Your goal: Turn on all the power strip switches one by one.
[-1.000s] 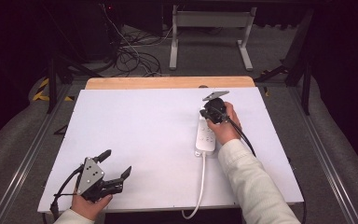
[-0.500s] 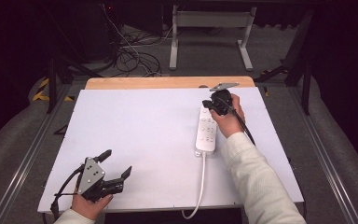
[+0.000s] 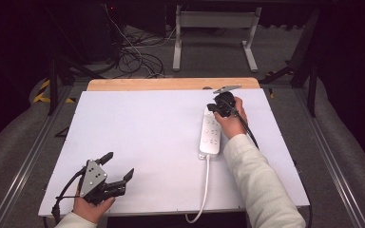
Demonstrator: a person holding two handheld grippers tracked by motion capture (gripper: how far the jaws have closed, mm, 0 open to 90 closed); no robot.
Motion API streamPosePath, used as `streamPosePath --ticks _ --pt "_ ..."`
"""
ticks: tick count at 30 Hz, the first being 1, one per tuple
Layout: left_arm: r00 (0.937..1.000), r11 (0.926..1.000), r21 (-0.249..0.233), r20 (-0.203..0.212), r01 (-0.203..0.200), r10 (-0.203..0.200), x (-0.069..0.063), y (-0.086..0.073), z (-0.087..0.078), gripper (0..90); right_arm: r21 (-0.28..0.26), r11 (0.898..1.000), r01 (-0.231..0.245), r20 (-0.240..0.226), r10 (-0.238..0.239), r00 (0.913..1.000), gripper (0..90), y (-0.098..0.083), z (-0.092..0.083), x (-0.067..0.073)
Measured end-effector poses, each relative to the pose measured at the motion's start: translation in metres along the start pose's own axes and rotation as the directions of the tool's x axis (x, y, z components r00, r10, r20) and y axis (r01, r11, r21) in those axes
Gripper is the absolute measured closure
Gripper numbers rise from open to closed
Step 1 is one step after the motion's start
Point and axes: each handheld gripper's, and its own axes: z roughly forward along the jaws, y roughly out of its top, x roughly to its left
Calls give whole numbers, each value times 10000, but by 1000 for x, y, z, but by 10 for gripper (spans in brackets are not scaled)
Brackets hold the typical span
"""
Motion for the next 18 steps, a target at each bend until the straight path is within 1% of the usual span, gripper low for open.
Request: streamPosePath --ticks 4,8,9,12,13,18 --pt "10000 10000 -14 -27 9 -9 0 0 0 165 158 9998 117 82 -118 9999 900 -1 6 2" --pt "10000 10000 -4 -42 -32 32 1 0 0 165 308 9995 80 130 -84 9999 900 -3 11 1" --pt "10000 10000 -13 -23 14 -14 0 0 0 165 320 9995 16 86 -18 10000 900 -4 12 1" --pt "10000 10000 -4 -46 -40 40 1 0 -1 165 422 9991 13 89 -17 10000 900 -6 14 1" --pt "10000 10000 -14 -27 1 -1 0 0 -1 165 453 9990 37 92 -41 9999 900 -6 14 2" --pt "10000 10000 -50 -51 22 -22 0 0 -1 165 462 9989 113 197 -122 9997 900 -6 16 2"
